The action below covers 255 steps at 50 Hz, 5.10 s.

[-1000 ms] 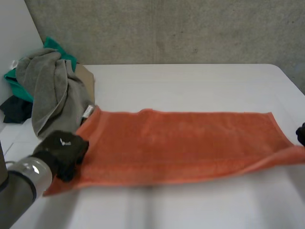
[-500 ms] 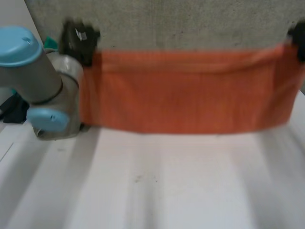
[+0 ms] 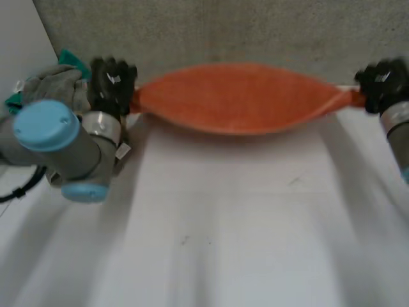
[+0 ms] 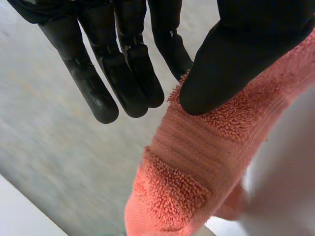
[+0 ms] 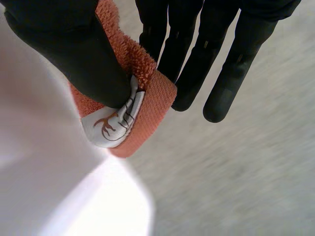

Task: Fold the laundry.

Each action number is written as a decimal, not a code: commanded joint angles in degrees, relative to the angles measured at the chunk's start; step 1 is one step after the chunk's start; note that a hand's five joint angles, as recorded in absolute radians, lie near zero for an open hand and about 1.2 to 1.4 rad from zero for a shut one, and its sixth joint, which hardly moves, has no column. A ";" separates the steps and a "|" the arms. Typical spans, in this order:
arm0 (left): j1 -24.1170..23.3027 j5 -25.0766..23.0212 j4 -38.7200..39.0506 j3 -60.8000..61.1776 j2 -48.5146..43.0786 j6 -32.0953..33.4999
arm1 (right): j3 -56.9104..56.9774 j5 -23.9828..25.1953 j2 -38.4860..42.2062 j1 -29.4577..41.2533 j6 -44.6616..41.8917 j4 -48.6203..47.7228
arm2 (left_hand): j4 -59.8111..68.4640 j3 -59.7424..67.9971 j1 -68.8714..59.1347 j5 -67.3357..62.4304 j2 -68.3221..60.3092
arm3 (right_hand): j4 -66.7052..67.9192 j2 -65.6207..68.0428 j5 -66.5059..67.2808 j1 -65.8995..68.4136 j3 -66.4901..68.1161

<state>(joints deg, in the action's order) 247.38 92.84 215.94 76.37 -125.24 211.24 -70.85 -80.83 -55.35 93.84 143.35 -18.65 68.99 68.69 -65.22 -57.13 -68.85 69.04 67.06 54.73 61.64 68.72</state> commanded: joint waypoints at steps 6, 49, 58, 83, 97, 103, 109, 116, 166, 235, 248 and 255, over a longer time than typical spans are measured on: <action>-2.16 -1.88 -7.34 10.18 -0.74 2.15 | -4.80 -0.65 1.93 -0.59 -10.53 19.58 | 11.01 11.31 -14.78 -12.87 -11.15 | 10.96 12.94 15.27 18.36 11.28; -6.73 6.82 -19.42 -4.11 -9.40 11.13 | -4.22 -7.41 6.73 -1.56 -20.48 8.64 | 11.01 11.31 -14.78 -12.87 -11.15 | 10.96 12.94 15.27 18.36 11.28; -7.96 6.82 -17.74 -4.04 -8.71 10.60 | -2.36 -12.25 7.89 -0.24 -19.77 2.30 | -58.43 -58.14 54.67 56.58 58.29 | -59.04 -57.06 -54.73 -51.64 -58.72; -3.13 -1.17 -20.64 0.72 -5.98 11.74 | 4.67 6.47 11.84 -1.12 -10.98 18.91 | -57.77 -57.48 54.00 55.91 57.63 | -59.04 -57.06 -54.73 -51.64 -58.72; -1.02 -2.41 -10.73 -16.14 -17.05 8.50 | 10.21 5.43 18.43 -0.41 -1.76 -5.29 | -36.61 -36.32 32.84 34.76 36.47 | -59.04 -57.06 -54.73 -51.64 -58.72; -0.84 -0.03 -9.39 -18.80 -17.15 7.79 | 9.77 1.29 17.82 -0.15 -0.44 -15.63 | -34.21 -33.92 30.44 32.36 34.07 | -59.04 -57.06 -54.73 -51.64 -58.72; -1.72 0.23 -9.92 -16.35 -14.96 7.79 | 9.59 1.20 16.24 -0.33 -0.52 -8.71 | -36.89 -36.60 33.12 35.03 36.75 | -59.04 -57.06 -54.73 -51.64 -58.72; -2.34 0.32 -10.27 -8.62 -10.30 7.53 | 6.62 1.28 12.57 -0.77 -0.35 1.05 | -43.29 -42.99 39.52 41.43 43.14 | -59.04 -57.06 -54.73 -51.64 -58.72; -4.54 -0.47 -10.89 18.64 17.74 -4.78 | -16.25 4.09 -3.45 -25.90 -17.57 3.45 | -49.35 -49.06 45.59 47.50 49.21 | 10.96 12.94 15.27 18.36 11.28; -18.25 -0.03 -13.35 6.25 0.08 -5.57 | -20.65 1.29 -2.23 8.81 -5.97 10.21 | -51.88 -51.58 48.11 50.02 51.73 | 10.96 12.93 15.27 18.36 11.28; -8.85 1.55 -15.90 16.35 14.39 -5.66 | -11.68 -0.13 -4.51 29.10 -12.03 4.51 | -52.21 -51.92 48.44 50.36 52.07 | 10.96 12.94 15.27 18.36 11.28; -6.65 1.64 -15.99 20.39 18.36 -5.83 | -10.90 9.89 1.54 39.74 -16.34 -3.23 | -53.55 -53.26 49.79 51.70 53.41 | 10.96 12.94 15.27 18.36 11.28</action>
<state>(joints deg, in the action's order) 237.53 94.40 199.92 91.85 -112.04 205.39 -83.76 -79.72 -58.93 121.13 131.51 -14.97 16.54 16.48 -17.62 -5.79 -16.52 68.95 66.34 55.73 58.10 68.63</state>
